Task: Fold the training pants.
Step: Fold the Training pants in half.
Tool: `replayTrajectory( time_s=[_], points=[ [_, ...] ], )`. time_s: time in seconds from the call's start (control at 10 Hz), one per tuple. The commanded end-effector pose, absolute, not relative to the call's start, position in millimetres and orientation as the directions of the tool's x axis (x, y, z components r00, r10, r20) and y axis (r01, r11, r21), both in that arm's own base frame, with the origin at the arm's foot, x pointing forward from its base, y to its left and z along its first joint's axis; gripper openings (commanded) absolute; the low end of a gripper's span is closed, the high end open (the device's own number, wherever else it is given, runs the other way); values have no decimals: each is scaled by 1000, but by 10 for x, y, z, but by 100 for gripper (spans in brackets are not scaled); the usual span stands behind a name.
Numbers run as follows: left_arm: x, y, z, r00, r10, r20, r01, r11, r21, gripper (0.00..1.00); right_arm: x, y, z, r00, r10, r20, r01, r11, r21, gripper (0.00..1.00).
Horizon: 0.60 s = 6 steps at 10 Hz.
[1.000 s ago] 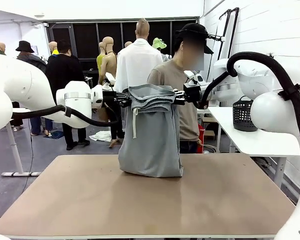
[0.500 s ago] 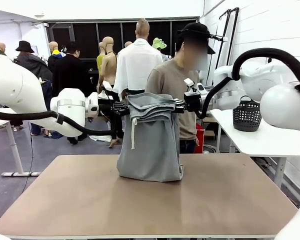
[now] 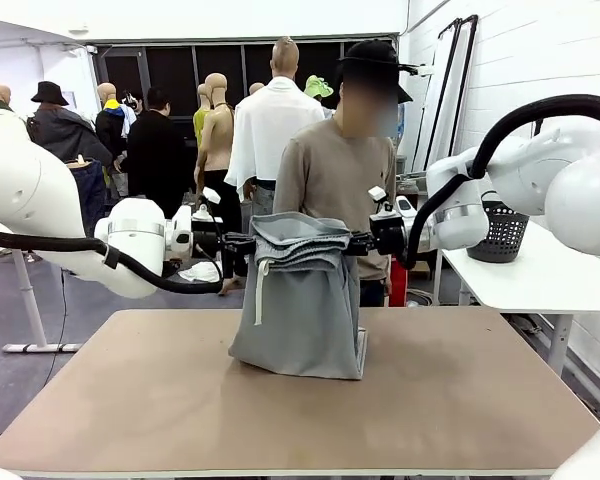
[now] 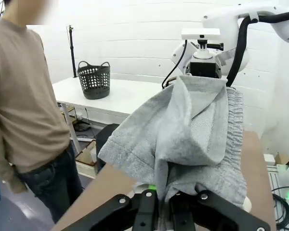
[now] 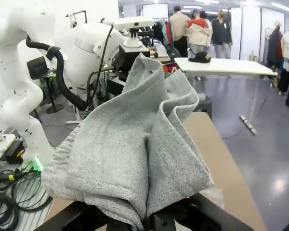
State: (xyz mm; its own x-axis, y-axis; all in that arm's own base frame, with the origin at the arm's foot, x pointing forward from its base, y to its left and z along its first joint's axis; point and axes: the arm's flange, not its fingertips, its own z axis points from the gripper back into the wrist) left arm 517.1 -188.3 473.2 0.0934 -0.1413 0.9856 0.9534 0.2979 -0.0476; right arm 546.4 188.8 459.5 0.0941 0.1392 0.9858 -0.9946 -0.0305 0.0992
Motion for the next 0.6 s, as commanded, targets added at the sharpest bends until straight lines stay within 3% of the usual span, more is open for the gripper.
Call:
replayTrajectory(
  time_s=[0.0, 0.3, 0.5],
  points=[
    [4975, -1790, 4708, 141, -82, 987, 944, 312, -109, 0, 5305, 1910, 4513, 170, 124, 977, -985, 9, 171, 0],
    [5110, -1693, 4727, 90, -89, 992, 957, 283, -62, 0, 5350, 1873, 4413, 146, 145, 979, -988, -24, 151, 0],
    [5014, -1805, 4554, 146, -105, 984, 946, 305, -108, 0, 5350, 1873, 4413, 146, 145, 979, -988, -24, 151, 0]
  ],
)
